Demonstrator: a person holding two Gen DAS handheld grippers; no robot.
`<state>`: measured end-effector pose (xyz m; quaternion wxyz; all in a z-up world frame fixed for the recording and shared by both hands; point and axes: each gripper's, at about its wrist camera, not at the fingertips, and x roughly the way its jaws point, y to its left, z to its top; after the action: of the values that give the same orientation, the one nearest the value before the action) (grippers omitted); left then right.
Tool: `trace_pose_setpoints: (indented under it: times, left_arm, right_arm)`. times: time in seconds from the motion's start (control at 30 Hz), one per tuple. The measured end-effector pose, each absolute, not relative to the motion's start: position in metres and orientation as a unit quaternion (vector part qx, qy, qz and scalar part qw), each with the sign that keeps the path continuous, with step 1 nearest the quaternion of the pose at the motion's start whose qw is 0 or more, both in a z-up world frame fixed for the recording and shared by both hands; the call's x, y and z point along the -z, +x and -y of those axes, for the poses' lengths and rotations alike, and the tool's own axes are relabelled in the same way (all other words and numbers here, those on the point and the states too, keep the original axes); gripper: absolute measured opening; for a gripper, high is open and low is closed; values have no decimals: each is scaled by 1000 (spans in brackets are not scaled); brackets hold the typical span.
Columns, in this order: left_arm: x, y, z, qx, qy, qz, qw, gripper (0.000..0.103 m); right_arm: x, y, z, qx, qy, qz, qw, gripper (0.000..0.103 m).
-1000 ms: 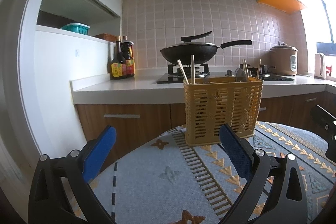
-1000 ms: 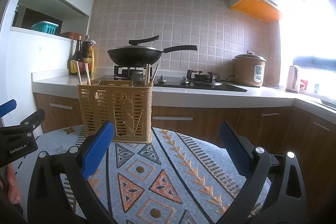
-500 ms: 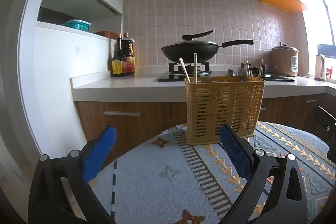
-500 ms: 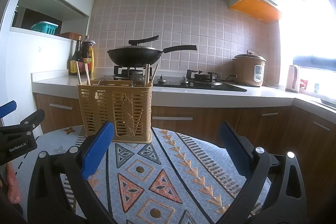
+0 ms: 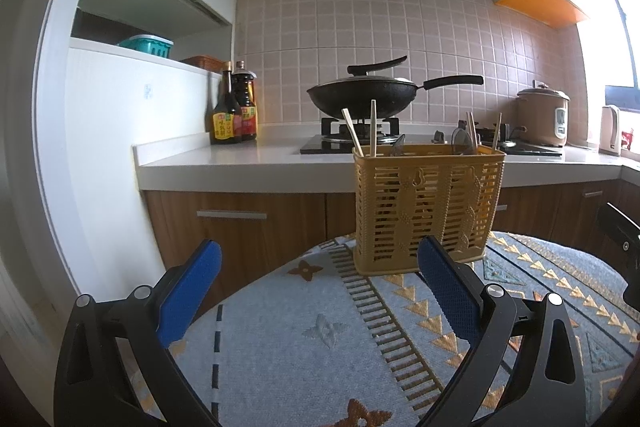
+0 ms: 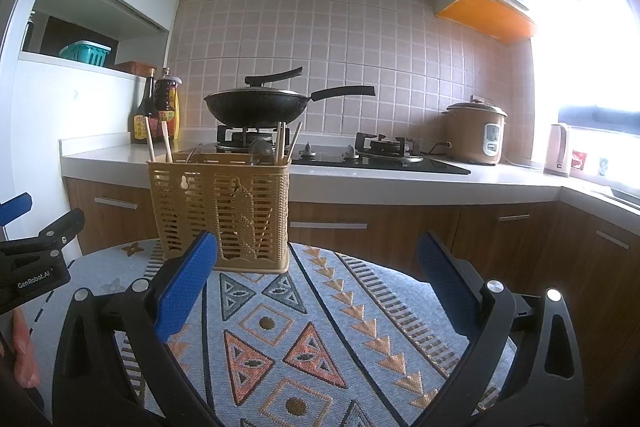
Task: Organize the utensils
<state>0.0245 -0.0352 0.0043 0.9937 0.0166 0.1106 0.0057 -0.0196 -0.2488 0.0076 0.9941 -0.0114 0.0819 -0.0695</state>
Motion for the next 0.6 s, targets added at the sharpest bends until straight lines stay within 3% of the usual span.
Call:
trace_pose_setpoints:
  times: [0.6]
  left_arm:
    - [-3,23,36,-8,18,-110,994,95]
  right_arm:
    - [-7,-17,248,69,-14,-84,994,96]
